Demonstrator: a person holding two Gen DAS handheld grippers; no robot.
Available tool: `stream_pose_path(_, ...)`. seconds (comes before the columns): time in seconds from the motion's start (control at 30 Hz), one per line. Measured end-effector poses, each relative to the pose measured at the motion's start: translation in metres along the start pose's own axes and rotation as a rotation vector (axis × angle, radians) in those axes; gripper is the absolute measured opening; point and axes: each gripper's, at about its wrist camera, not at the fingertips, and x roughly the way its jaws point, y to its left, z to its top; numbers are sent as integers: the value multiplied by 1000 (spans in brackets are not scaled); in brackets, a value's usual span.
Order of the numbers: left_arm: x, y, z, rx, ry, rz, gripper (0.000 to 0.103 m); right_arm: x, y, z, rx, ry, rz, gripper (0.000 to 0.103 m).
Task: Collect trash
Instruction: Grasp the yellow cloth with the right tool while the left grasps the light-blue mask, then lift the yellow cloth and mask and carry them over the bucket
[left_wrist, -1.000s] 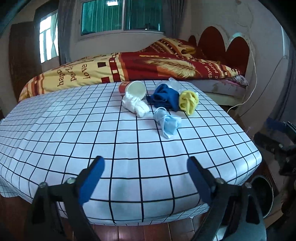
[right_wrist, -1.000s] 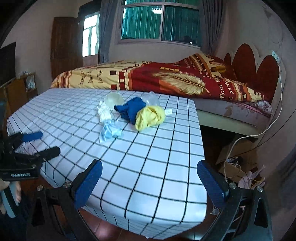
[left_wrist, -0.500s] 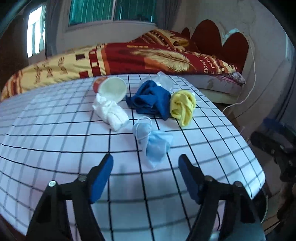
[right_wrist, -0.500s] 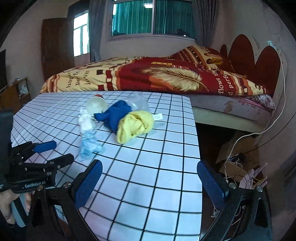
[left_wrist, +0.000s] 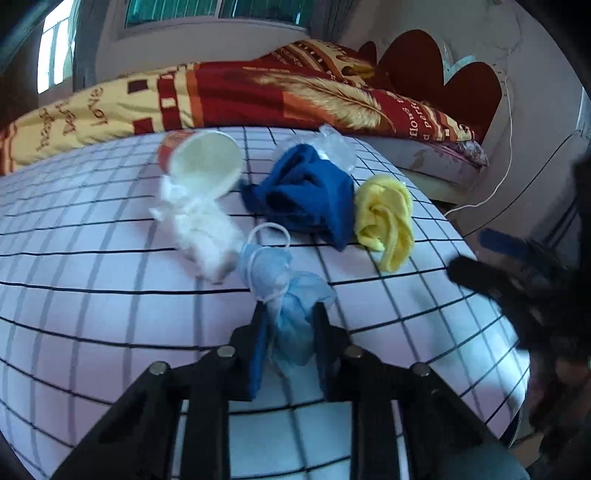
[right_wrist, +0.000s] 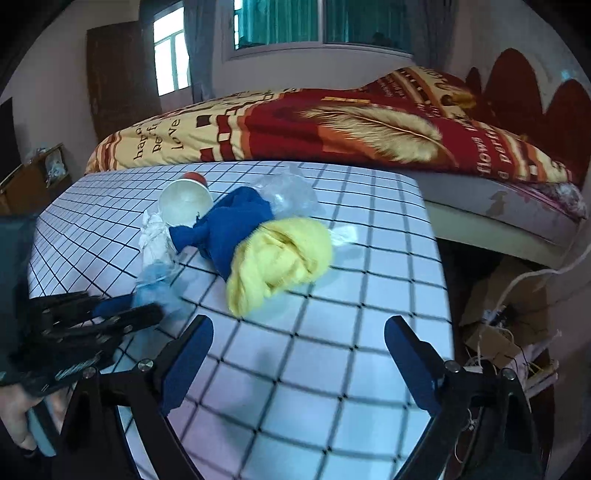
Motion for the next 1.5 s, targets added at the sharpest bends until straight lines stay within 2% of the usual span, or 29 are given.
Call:
stream_pose_path(0.07, -5, 5, -3, 12, -3, 22, 25, 15, 4, 9, -7, 8, 12, 95)
stream_pose_path(0.2, -6, 17, -5, 5, 3, 41, 24, 41, 9, 27, -14, 32, 25, 87)
stream_pose_path(0.3, -6, 21, -6, -2, 2, 42, 24, 63, 6, 31, 0, 85, 33, 73)
stream_pose_path(0.37, -6, 21, -7, -2, 1, 41, 24, 70, 5, 30, 13, 105, 45, 68)
stream_pose_path(0.43, -5, 20, -7, 0, -2, 40, 24, 69, 2, 27, 30, 105, 77, 49)
stream_pose_path(0.47, -6, 19, -7, 0, -6, 41, 24, 66, 0, 25, 40, 98, 95, 42)
stream_pose_path(0.53, -8, 17, -8, 3, -16, 34, 24, 58, -2, 21, 41, 86, 104, 12)
stream_pose_path(0.67, -12, 10, -13, 21, -24, 31, 24, 35, -3, 8, 22, 53, 92, 9)
stream_pose_path(0.97, -28, -9, -20, 46, -48, 10, 24, -29, -7, -16, -1, -26, 67, 8)
stream_pose_path(1.1, -29, -15, -25, 54, -36, 12, 24, -28, -10, -24, 11, 46, 88, 11)
stream_pose_path(1.17, -31, -15, -25, 57, -39, 26, 24, -23, -10, -27, 8, 63, 61, 53)
stream_pose_path(1.2, -30, -14, -25, 58, -36, 34, 24, -20, -9, -27, 9, 75, 35, 92)
stream_pose_path(1.23, -29, -12, -24, 54, -31, 43, 24, -20, -9, -26, 15, 50, 7, 98)
stream_pose_path(1.3, -30, -8, -26, 40, -30, 49, 24, -15, -10, -20, 39, 41, 19, 98)
stream_pose_path(1.43, -26, -1, -25, 28, -18, 53, 24, 10, -14, -8, 132, 94, 55, 95)
stream_pose_path(1.47, -25, 0, -24, 27, -14, 53, 24, 18, -13, -6, 155, 106, 92, 92)
stream_pose_path(1.5, -24, 1, -24, 26, -11, 51, 24, 24, -11, -6, 162, 124, 116, 73)
